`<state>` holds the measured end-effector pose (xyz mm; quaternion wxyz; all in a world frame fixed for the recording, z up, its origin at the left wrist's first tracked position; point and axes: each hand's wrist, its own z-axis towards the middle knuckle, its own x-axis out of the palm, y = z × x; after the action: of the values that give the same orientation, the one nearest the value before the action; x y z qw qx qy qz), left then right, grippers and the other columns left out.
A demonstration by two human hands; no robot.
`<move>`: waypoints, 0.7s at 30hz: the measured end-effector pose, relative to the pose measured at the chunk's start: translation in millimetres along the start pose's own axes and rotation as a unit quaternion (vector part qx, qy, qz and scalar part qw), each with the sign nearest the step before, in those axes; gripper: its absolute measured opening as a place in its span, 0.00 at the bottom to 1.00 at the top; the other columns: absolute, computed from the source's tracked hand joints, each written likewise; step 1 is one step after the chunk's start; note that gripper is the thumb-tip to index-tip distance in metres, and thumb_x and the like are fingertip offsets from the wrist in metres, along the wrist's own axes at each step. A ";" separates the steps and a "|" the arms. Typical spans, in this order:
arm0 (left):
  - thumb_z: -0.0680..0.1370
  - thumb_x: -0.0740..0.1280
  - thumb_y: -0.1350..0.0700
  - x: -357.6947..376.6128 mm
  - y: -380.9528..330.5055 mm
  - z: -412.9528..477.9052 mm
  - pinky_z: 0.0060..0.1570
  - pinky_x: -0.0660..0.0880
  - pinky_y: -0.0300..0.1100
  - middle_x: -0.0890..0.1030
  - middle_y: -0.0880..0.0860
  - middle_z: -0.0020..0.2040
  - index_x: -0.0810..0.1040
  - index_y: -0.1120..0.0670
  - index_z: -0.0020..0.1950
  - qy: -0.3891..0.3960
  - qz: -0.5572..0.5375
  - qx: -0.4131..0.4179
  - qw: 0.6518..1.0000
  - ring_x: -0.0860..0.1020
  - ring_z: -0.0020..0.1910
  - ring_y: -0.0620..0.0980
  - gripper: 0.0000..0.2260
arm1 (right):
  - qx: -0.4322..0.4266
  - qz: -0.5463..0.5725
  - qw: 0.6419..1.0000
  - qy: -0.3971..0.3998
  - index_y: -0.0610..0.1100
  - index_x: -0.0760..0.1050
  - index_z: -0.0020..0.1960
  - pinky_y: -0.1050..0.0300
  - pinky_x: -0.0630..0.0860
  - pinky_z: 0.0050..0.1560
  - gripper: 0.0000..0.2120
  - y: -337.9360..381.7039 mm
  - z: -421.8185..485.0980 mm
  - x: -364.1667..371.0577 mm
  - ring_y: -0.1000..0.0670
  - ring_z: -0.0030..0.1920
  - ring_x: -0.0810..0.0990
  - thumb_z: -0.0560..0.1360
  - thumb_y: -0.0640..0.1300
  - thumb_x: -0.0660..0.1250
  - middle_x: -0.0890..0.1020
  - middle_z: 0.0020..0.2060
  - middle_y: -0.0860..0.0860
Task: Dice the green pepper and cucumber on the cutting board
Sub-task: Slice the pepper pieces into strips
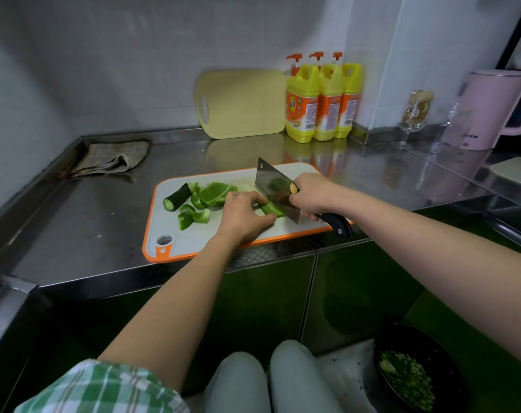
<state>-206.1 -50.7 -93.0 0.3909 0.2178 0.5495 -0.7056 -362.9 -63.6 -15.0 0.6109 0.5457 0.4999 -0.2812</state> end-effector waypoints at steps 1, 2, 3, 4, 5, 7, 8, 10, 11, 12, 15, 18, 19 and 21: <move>0.69 0.74 0.50 0.0 -0.3 -0.3 0.53 0.66 0.37 0.80 0.53 0.53 0.81 0.51 0.57 -0.001 -0.001 0.001 1.000 0.67 0.63 0.52 0.18 | 0.001 -0.010 1.000 0.001 0.39 0.70 0.33 0.60 0.70 0.27 0.13 1.5 -0.9 0.6 0.45 0.26 0.75 0.75 0.36 0.56 0.77 0.27 0.42; 0.69 0.74 0.50 -0.3 -0.6 -0.3 0.53 0.66 0.37 0.80 0.53 0.53 0.81 0.51 0.57 -0.002 0.000 0.002 1.000 0.67 0.63 0.52 0.18 | 0.002 -0.022 1.000 0.002 0.38 0.70 0.33 0.61 0.70 0.27 0.13 3.2 -1.8 1.5 0.45 0.26 0.75 0.75 0.35 0.56 0.77 0.26 0.43; 0.69 0.74 0.50 -0.5 -0.9 -0.2 0.53 0.66 0.38 0.80 0.53 0.53 0.82 0.51 0.58 -0.002 0.002 0.002 1.000 0.67 0.63 0.52 0.18 | 0.004 -0.032 0.999 0.001 0.38 0.71 0.32 0.61 0.70 0.27 0.13 4.4 -2.3 2.8 0.45 0.25 0.75 0.74 0.35 0.56 0.77 0.25 0.43; 0.69 0.74 0.49 -1.1 -1.3 -0.2 0.54 0.67 0.39 0.80 0.53 0.54 0.82 0.52 0.58 -0.002 0.006 0.003 1.000 0.67 0.63 0.52 0.18 | 0.006 -0.043 0.999 0.000 0.38 0.72 0.32 0.61 0.70 0.27 0.12 5.8 -2.9 4.0 0.45 0.25 0.76 0.73 0.34 0.57 0.77 0.25 0.43; 0.69 0.74 0.49 -1.6 -1.5 0.0 0.54 0.67 0.40 0.80 0.53 0.54 0.82 0.52 0.58 -0.002 0.009 0.004 1.000 0.68 0.62 0.53 0.18 | 0.007 -0.052 0.999 0.001 0.37 0.73 0.33 0.61 0.70 0.28 0.11 7.2 -3.1 5.0 0.45 0.26 0.76 0.73 0.33 0.57 0.77 0.25 0.42; 0.70 0.74 0.49 -1.8 -1.5 0.7 0.54 0.67 0.41 0.81 0.53 0.54 0.82 0.52 0.58 -0.001 0.017 0.004 1.000 0.68 0.62 0.54 0.18 | 0.008 -0.061 0.998 0.005 0.36 0.73 0.35 0.60 0.71 0.28 0.10 10.0 -3.3 4.8 0.44 0.26 0.76 0.72 0.32 0.58 0.78 0.27 0.42; 0.70 0.74 0.49 -1.8 -1.5 0.9 0.53 0.67 0.41 0.81 0.53 0.54 0.82 0.52 0.58 -0.001 0.021 0.005 1.000 0.68 0.62 0.54 0.18 | 0.007 -0.061 0.998 0.007 0.36 0.73 0.34 0.60 0.71 0.28 0.09 11.3 -3.7 3.8 0.45 0.25 0.76 0.72 0.32 0.57 0.77 0.26 0.41; 0.69 0.74 0.49 -1.4 -1.4 1.3 0.53 0.67 0.41 0.81 0.53 0.55 0.82 0.52 0.58 0.000 0.024 0.006 1.000 0.68 0.61 0.54 0.19 | 0.005 -0.059 0.998 0.011 0.37 0.71 0.33 0.61 0.70 0.26 0.10 12.6 -2.7 2.3 0.46 0.23 0.74 0.72 0.32 0.57 0.76 0.23 0.42; 0.69 0.74 0.49 -1.2 -1.1 1.4 0.53 0.67 0.41 0.81 0.53 0.55 0.82 0.52 0.58 0.000 0.023 0.006 1.000 0.68 0.61 0.54 0.19 | 0.007 -0.059 0.998 0.012 0.37 0.70 0.32 0.61 0.69 0.25 0.11 13.3 -1.7 2.5 0.46 0.22 0.74 0.72 0.32 0.57 0.75 0.21 0.43; 0.69 0.74 0.48 -1.3 -0.8 1.8 0.53 0.67 0.41 0.81 0.53 0.54 0.82 0.52 0.58 0.000 0.023 0.006 1.000 0.69 0.61 0.54 0.19 | 0.008 -0.059 0.998 0.013 0.37 0.70 0.32 0.61 0.69 0.25 0.11 13.9 -0.4 3.1 0.47 0.22 0.73 0.72 0.32 0.57 0.74 0.17 0.45; 0.69 0.74 0.48 -1.6 -0.1 2.3 0.54 0.69 0.43 0.81 0.53 0.54 0.82 0.52 0.57 -0.004 0.026 0.007 1.000 0.69 0.60 0.55 0.18 | 0.012 -0.060 0.998 0.009 0.37 0.72 0.31 0.60 0.72 0.28 0.11 16.8 6.1 6.0 0.47 0.22 0.74 0.71 0.32 0.58 0.70 0.12 0.48; 0.69 0.75 0.48 -1.6 -0.6 2.1 0.53 0.68 0.42 0.81 0.53 0.54 0.82 0.53 0.56 -0.007 0.031 0.008 0.999 0.69 0.60 0.55 0.18 | 0.019 -0.041 0.999 0.000 0.37 0.72 0.29 0.58 0.74 0.32 0.14 15.7 12.8 9.2 0.46 0.24 0.75 0.72 0.32 0.58 0.70 0.12 0.48; 0.69 0.75 0.48 -1.6 -0.4 2.1 0.52 0.67 0.41 0.81 0.53 0.53 0.82 0.53 0.56 -0.006 0.032 0.007 0.999 0.69 0.60 0.55 0.18 | 0.020 -0.035 0.999 -0.008 0.37 0.73 0.28 0.57 0.76 0.35 0.14 14.5 14.7 10.5 0.46 0.25 0.75 0.72 0.33 0.59 0.70 0.12 0.48; 0.69 0.75 0.48 -2.1 -0.9 1.5 0.52 0.66 0.41 0.80 0.54 0.53 0.82 0.52 0.56 -0.003 0.034 0.006 0.999 0.68 0.60 0.55 0.17 | 0.024 -0.014 0.999 -0.026 0.37 0.73 0.28 0.55 0.77 0.39 0.14 13.5 20.2 12.7 0.45 0.26 0.76 0.72 0.34 0.59 0.71 0.13 0.47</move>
<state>-205.3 -51.4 -90.5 0.4152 0.2366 0.5360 -0.6959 -340.5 -76.9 -23.4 0.6068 0.5453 0.4846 -0.3156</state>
